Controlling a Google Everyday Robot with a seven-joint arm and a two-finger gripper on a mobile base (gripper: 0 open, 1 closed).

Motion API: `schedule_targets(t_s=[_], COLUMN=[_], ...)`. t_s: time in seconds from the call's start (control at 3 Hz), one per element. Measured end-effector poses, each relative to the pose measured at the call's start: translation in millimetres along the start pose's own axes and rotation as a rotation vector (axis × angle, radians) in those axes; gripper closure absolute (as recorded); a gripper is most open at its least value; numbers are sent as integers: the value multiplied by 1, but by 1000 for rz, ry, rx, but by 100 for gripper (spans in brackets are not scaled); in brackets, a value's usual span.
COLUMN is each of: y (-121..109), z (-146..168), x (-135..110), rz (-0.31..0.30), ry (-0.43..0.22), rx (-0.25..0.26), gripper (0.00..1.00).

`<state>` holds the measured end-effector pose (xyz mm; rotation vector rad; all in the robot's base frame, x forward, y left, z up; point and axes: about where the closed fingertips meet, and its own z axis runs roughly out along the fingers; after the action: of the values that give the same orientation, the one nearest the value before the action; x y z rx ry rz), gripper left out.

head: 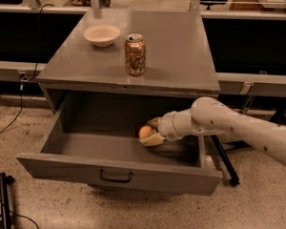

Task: Place orange into top drawer

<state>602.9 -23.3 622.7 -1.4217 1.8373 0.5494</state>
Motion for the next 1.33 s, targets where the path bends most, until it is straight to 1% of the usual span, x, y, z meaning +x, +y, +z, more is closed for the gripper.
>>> schedule_targets(t_s=[0.33,0.67,1.0,1.33], y=[1,2,3,7], z=[2,3,5,-5], x=[-1,-1,-1,-11], rz=[-1,-1,-2,-11], ry=[0,-1,-1,-55], rx=[-4,-7,-11,-27], gripper=[37,15,0,0])
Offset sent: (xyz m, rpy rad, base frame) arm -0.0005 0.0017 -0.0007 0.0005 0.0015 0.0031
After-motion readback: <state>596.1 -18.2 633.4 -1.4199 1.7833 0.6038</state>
